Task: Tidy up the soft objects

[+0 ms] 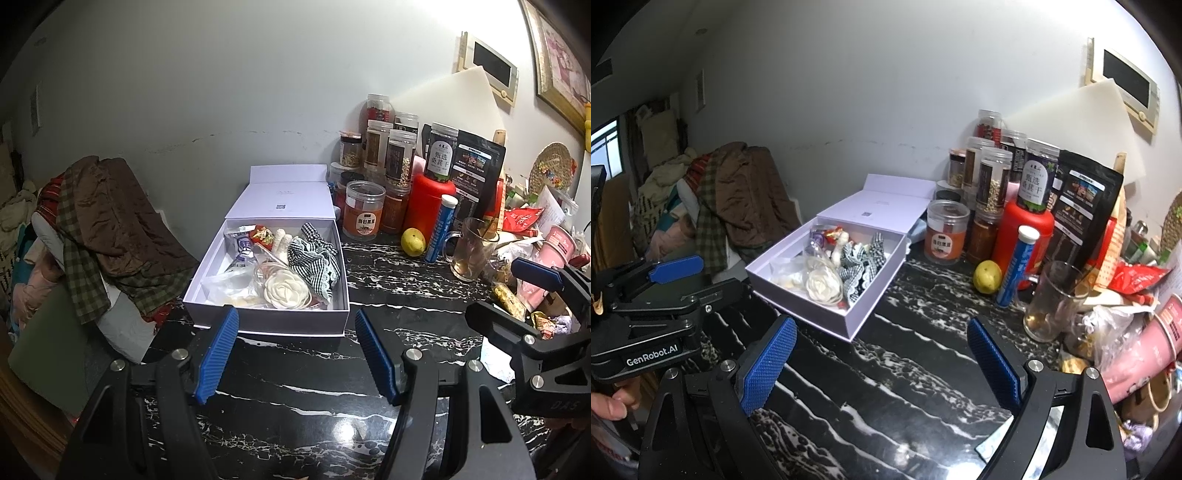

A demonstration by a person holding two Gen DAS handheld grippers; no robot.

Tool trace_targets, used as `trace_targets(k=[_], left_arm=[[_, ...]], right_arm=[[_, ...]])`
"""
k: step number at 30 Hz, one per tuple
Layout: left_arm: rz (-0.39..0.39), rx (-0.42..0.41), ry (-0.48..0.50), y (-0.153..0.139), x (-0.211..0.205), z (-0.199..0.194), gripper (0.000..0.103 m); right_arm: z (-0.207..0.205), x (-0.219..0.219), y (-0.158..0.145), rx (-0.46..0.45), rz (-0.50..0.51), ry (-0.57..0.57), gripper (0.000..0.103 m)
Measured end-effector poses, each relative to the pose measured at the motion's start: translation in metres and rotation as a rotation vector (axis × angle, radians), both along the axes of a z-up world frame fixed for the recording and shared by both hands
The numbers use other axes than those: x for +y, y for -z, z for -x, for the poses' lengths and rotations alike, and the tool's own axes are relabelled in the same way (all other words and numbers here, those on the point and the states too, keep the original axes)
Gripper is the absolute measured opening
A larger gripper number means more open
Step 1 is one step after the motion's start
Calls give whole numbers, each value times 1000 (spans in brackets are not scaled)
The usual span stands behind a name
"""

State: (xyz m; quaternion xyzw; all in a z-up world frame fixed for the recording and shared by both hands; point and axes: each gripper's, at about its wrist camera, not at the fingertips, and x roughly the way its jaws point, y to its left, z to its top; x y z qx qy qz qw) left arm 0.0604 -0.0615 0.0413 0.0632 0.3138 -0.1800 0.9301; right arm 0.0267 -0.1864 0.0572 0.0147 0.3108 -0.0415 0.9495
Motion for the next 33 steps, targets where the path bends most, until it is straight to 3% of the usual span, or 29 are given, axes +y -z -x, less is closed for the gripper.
trace_targets(k=[33], left_arm=[[-15, 11, 17, 2, -9, 0, 65]], right_arm=[[0, -5, 4, 15, 0, 12, 95]])
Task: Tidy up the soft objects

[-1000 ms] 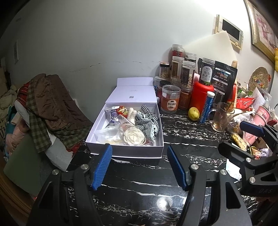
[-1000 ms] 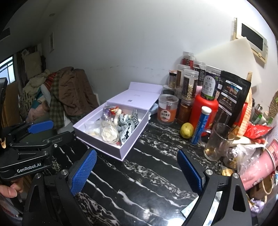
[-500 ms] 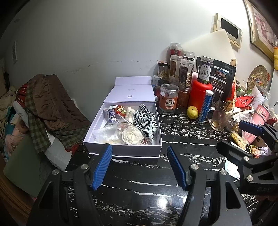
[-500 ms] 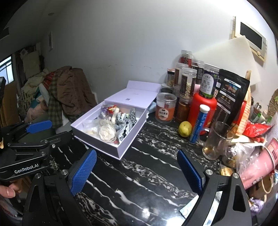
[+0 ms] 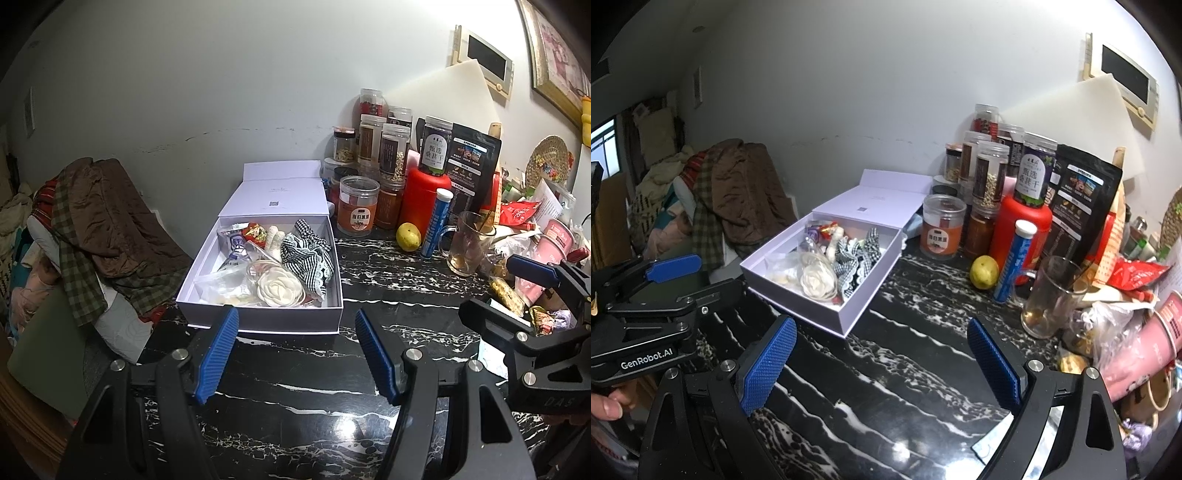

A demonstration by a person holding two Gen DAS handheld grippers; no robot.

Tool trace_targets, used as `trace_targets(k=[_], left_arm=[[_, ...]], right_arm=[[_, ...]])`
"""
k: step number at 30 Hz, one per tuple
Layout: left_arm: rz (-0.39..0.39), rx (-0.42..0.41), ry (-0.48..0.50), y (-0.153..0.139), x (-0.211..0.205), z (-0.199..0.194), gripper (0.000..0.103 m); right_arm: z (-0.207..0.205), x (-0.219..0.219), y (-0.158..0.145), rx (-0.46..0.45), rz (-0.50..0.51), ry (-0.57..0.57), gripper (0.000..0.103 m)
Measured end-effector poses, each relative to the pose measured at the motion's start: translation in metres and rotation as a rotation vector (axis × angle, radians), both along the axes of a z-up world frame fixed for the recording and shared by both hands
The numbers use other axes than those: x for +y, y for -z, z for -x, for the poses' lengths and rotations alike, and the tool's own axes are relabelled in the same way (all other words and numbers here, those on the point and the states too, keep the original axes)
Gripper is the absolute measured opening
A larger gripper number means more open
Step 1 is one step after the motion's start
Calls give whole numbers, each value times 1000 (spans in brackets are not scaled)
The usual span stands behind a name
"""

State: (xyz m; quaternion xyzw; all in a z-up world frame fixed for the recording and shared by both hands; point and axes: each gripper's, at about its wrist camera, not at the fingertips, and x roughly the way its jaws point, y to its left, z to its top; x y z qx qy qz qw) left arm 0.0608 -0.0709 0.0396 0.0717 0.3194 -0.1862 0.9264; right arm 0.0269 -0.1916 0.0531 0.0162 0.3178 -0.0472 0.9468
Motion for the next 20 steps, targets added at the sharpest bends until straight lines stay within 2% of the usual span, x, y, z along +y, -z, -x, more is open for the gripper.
trace_targets(k=[20], left_arm=[[-13, 50, 0, 13, -2, -8, 65]], right_arm=[[-10, -6, 13, 41, -20, 4, 95]])
